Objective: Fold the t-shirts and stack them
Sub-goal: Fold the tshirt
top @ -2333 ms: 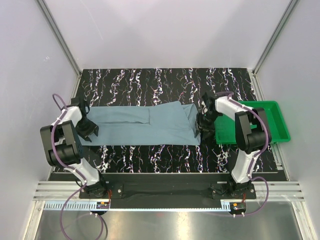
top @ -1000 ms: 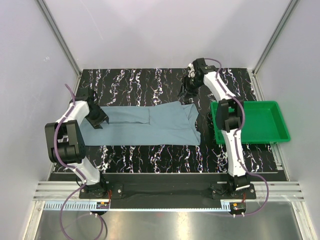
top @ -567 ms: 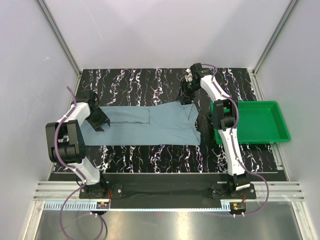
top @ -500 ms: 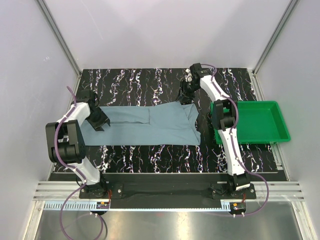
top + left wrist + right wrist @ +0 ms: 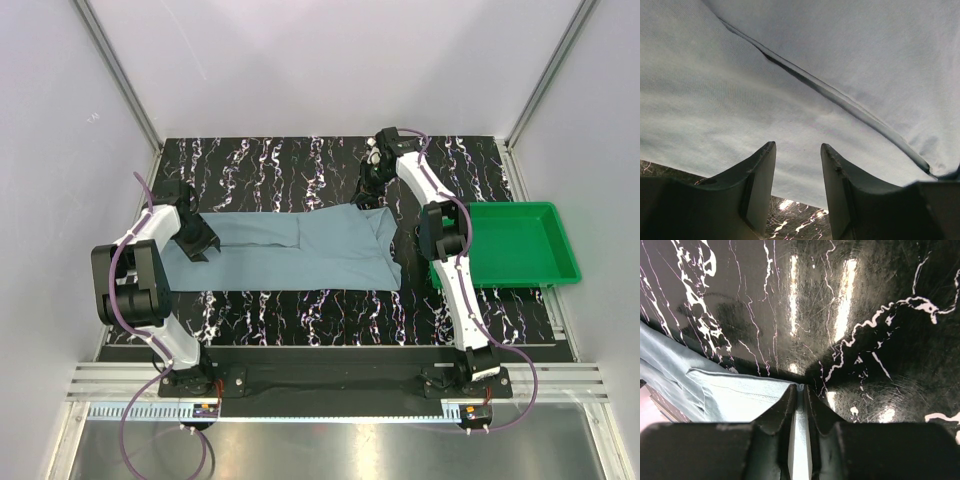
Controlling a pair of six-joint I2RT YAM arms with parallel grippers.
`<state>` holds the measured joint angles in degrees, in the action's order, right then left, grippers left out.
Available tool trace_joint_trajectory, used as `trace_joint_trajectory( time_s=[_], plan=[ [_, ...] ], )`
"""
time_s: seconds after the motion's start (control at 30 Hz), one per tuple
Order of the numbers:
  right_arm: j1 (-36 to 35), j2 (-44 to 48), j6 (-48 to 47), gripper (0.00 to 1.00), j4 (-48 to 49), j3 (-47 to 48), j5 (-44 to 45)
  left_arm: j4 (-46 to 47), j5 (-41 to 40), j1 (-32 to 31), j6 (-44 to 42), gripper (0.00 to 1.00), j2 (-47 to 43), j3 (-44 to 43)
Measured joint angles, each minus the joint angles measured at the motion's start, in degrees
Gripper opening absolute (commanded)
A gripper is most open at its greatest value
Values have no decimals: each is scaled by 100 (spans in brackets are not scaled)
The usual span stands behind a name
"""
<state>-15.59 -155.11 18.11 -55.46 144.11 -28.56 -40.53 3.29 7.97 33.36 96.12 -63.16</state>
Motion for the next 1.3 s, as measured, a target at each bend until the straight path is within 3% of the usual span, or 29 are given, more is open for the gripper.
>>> trace_joint_trajectory(
  time_s=[0.2,0.43,0.63,1.3],
  plan=[
    [-7,31,111,14,39,-44,-68,4,4,0,-13,46,0,7],
    [-74,772,166,15,269,-1150,-114,28,9,0,-13,46,0,85],
    [-195,1150,157,15,299,-1451,-111,42,15,-2,-13,46,0,94],
    [-435,1759,22,23,326,-2542,-107,61,48,-4,-13,46,0,181]
  ],
)
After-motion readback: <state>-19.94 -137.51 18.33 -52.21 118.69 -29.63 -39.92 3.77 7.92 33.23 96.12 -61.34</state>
